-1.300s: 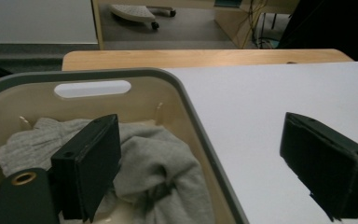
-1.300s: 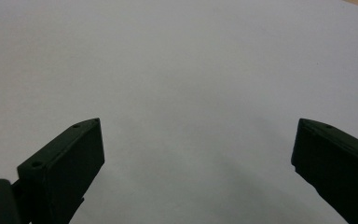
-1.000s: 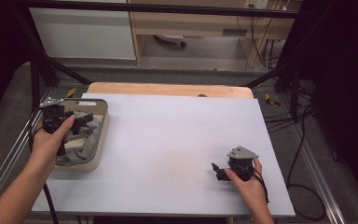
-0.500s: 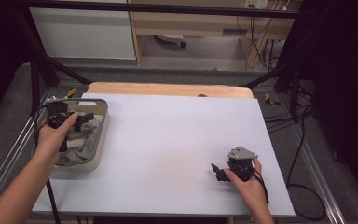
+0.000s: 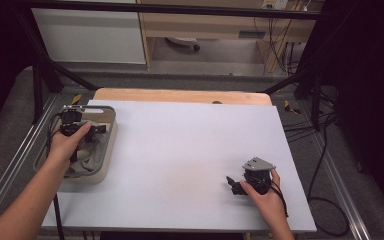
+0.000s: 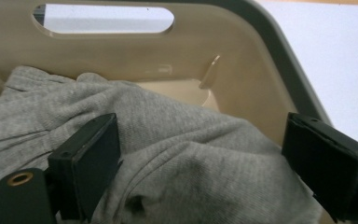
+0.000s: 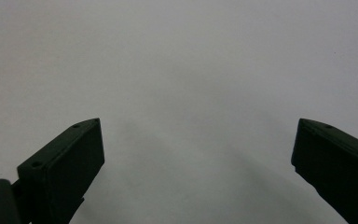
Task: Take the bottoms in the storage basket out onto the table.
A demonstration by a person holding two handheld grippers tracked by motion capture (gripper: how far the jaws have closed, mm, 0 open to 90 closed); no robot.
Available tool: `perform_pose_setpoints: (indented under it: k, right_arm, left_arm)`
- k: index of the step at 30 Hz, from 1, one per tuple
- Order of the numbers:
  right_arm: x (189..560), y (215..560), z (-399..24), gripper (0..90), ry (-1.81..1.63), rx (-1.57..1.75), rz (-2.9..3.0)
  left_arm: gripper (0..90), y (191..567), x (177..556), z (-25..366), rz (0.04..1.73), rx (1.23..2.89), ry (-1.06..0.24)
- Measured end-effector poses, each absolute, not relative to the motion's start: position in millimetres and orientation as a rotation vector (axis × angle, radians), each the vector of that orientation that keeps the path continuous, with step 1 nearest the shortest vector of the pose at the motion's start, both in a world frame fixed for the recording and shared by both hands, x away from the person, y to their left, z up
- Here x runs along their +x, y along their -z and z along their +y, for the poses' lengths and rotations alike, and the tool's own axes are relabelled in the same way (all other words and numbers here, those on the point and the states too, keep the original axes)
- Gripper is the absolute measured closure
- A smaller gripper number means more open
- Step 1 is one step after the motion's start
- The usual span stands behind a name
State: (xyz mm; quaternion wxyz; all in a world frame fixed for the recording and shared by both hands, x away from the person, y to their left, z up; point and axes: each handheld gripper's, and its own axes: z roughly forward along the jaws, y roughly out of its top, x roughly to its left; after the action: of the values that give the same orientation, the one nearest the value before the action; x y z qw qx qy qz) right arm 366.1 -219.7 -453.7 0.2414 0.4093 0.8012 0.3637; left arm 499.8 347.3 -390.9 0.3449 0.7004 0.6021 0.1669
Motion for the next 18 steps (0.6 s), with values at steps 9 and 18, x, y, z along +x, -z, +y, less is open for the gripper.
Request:
perform_pose_setpoints:
  k: [9,18]
  right_arm:
    - [366,454,-219,3.1,-0.988,1.123,2.198]
    - [366,453,-223,3.1,-0.991,1.133,2.187]
  left_arm:
    - [11.0,404,508,348,1.574,1.864,-0.414]
    - [11.1,414,512,350,1.575,1.895,-0.427]
